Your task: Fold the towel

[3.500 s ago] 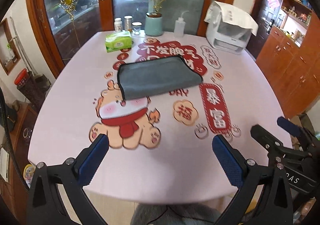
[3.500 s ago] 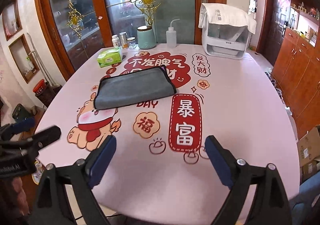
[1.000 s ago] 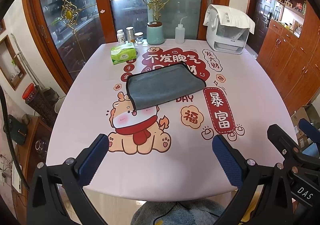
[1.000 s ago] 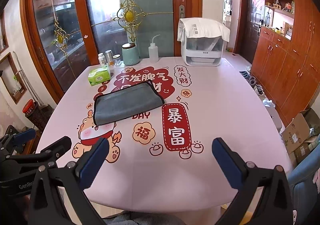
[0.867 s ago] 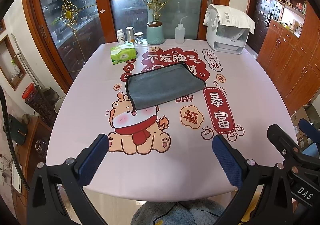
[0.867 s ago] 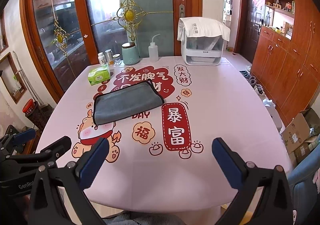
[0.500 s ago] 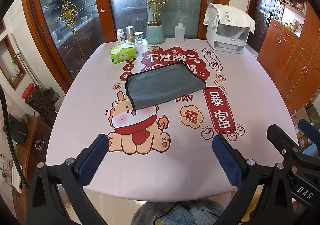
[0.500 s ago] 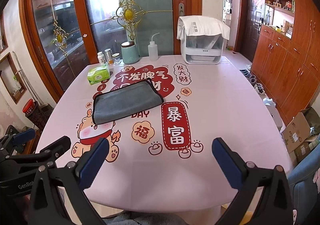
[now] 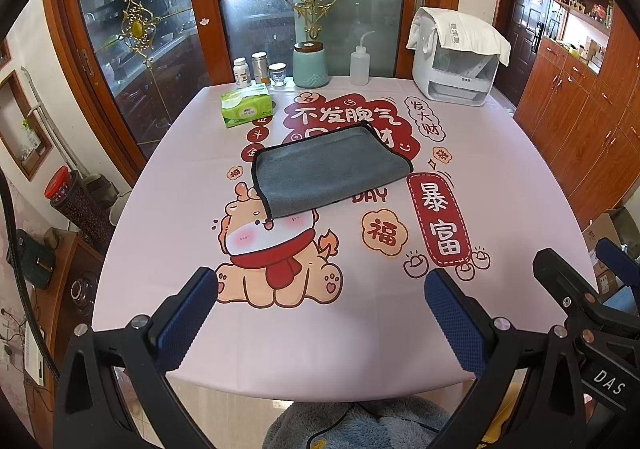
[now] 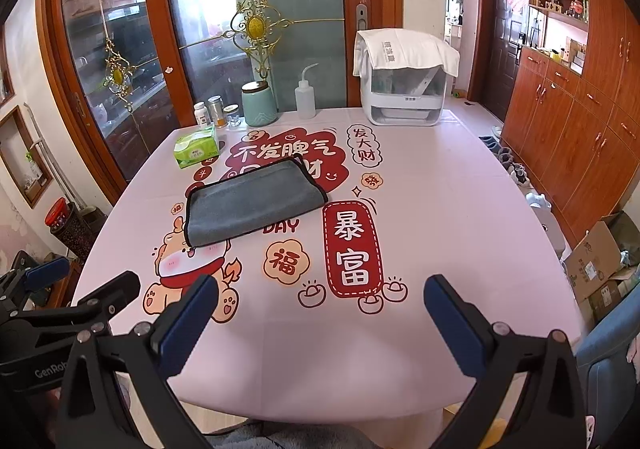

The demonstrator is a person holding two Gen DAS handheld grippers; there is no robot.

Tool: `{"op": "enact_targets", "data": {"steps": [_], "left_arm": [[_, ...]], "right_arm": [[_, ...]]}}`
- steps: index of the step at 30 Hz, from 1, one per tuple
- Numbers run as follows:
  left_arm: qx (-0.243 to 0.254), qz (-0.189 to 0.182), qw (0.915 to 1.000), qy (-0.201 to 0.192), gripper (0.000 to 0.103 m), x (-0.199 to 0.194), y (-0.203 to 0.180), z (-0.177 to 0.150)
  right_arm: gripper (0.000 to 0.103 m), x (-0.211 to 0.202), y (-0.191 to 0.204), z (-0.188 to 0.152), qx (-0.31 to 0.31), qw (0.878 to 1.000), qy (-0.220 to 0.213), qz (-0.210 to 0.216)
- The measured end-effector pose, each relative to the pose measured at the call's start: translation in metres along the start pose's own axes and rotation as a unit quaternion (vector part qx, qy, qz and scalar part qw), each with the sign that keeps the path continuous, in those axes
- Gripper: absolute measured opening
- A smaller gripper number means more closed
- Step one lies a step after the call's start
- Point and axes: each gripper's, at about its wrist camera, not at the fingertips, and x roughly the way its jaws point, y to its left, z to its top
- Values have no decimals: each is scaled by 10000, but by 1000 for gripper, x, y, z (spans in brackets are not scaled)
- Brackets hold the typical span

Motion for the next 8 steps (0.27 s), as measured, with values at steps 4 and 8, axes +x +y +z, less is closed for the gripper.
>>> {"op": "enact_targets", "data": {"steps": [4, 8], "left_arm": [[1, -1, 10000, 5, 103, 0, 0, 0], [6, -1, 10000, 4, 103, 1, 0, -1]], "right_arm": [[103, 1, 0, -1, 17, 10000, 24, -4], [103, 3, 3, -6, 62, 10000, 57, -29]]}}
